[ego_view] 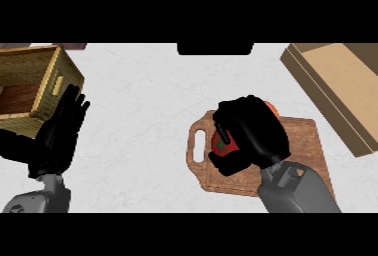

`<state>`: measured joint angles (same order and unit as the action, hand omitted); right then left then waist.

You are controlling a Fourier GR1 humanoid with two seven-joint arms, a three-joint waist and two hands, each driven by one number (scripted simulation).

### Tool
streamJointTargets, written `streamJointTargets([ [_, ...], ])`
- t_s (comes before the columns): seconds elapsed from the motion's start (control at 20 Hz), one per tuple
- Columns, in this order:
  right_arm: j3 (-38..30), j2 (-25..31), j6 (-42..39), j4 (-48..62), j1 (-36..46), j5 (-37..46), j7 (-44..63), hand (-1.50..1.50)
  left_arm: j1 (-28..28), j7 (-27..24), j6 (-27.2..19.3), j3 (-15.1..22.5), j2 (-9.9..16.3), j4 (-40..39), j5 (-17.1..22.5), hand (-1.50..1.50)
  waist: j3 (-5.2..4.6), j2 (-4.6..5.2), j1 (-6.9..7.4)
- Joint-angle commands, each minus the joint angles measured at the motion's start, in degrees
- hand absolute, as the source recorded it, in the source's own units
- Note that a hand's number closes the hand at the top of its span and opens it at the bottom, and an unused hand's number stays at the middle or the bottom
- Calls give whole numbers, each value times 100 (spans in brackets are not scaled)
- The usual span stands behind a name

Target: Pick the tomato from the cutting board and place it in the cardboard box

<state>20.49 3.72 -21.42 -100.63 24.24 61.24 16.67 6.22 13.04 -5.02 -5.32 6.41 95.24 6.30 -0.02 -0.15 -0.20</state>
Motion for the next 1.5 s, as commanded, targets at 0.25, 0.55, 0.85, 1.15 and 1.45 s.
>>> streamJointTargets([
  [0.25,-1108,-331,474,-1021,410,38,1210,150,-11,-78,2,-61,-3,33,25,0,2,6,3],
  [0.55,-2395,197,308,-598,1218,-177,1419,150,112,226,18,-111,123,33,36,0,2,17,22],
  [0.85,-3354,970,390,793,1875,-667,893,150,7,-50,85,-36,-24,-5,61,0,1,29,66],
  [1.15,-3683,1697,1188,1868,1833,-444,64,150,44,-51,247,-82,85,-31,132,0,2,42,93],
  [1.45,-3780,2208,1985,3511,2083,-154,-683,150,59,-186,171,10,-33,-138,4,0,2,44,108],
])
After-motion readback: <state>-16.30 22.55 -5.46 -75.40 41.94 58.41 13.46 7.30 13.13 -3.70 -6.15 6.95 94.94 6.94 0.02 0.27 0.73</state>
